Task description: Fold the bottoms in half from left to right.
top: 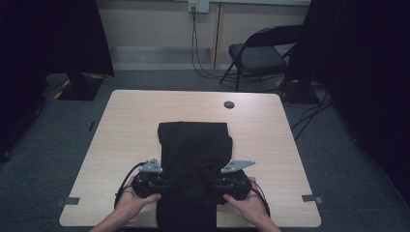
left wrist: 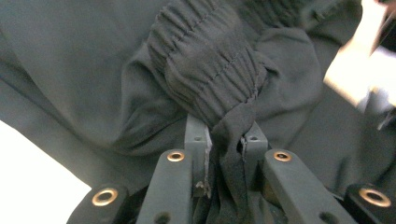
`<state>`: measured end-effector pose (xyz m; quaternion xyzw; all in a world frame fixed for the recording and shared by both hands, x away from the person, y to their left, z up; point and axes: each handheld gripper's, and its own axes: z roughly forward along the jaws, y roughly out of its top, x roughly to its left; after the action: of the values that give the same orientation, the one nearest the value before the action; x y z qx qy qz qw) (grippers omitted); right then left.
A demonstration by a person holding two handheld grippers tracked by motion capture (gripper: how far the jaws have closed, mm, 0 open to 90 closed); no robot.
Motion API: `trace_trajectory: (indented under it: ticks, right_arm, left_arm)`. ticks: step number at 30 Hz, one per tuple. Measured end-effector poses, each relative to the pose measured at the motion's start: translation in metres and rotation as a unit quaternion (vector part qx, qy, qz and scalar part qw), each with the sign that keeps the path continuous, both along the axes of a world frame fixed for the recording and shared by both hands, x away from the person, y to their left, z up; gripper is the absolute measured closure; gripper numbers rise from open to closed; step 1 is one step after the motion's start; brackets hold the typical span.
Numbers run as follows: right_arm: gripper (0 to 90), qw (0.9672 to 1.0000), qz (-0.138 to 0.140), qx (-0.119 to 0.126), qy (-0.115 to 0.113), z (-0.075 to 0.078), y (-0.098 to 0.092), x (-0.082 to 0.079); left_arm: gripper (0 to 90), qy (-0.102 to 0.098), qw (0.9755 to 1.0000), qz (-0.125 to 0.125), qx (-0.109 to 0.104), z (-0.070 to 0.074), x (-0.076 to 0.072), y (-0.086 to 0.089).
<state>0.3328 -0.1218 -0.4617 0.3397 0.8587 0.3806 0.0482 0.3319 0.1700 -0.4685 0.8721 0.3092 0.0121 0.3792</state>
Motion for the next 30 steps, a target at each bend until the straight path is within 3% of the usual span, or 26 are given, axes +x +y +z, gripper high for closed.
trace_trajectory:
  ticks: [2, 3, 5, 8, 14, 17, 21, 23, 24, 26, 28, 30]
  right_arm:
    - [75.0, 0.9996, -0.007, -0.029, -0.006, -0.016, 0.005, 0.006]
    - [75.1, 0.9998, -0.013, -0.012, 0.002, -0.020, 0.003, 0.011]
    - [75.4, 0.9997, -0.020, -0.013, -0.001, -0.020, 0.002, 0.020]
    - [75.6, 0.9981, -0.038, -0.034, -0.034, -0.022, 0.009, 0.038]
    - [75.7, 0.9927, -0.095, -0.049, -0.056, -0.022, 0.007, 0.094]
    - [75.1, 0.9920, -0.113, -0.033, -0.044, -0.023, 0.000, 0.110]
    - [66.5, 0.9943, -0.097, -0.019, -0.040, -0.016, -0.006, 0.107]
    - [53.5, 0.9946, -0.095, -0.021, -0.036, -0.012, -0.008, 0.100]
    - [46.9, 0.9932, -0.107, -0.031, -0.033, -0.010, -0.009, 0.096]
    - [42.7, 0.9923, -0.109, -0.030, -0.049, -0.005, -0.011, 0.081]
    - [38.1, 0.9892, -0.125, -0.031, -0.069, 0.004, -0.014, 0.064]
    - [39.4, 0.9889, -0.125, -0.009, -0.080, 0.017, -0.016, 0.047]
  left_arm:
    - [78.4, 0.010, 0.9999, 0.010, 0.010, -0.010, 0.008, 0.002]
    - [78.5, 0.008, 0.9998, 0.015, 0.008, -0.012, 0.012, 0.003]
    - [78.4, 0.004, 0.9996, 0.027, 0.002, -0.016, 0.023, 0.005]
    - [78.4, -0.037, 0.9979, 0.045, 0.030, -0.015, 0.044, -0.004]
    - [78.0, -0.045, 0.9939, 0.100, -0.003, -0.022, 0.097, -0.016]
    - [77.1, -0.046, 0.9931, 0.107, -0.018, -0.024, 0.102, -0.017]
    - [73.3, -0.044, 0.9956, 0.082, -0.016, -0.017, 0.097, -0.012]
    - [63.7, -0.044, 0.9968, 0.067, 0.000, -0.013, 0.091, -0.011]
    - [61.9, -0.051, 0.9969, 0.059, 0.009, -0.012, 0.087, -0.011]
    - [61.9, -0.052, 0.9971, 0.056, 0.011, -0.013, 0.083, -0.009]
    - [61.9, -0.051, 0.9970, 0.056, 0.017, -0.015, 0.082, -0.009]
    - [62.0, -0.050, 0.9969, 0.059, 0.016, -0.016, 0.083, -0.008]
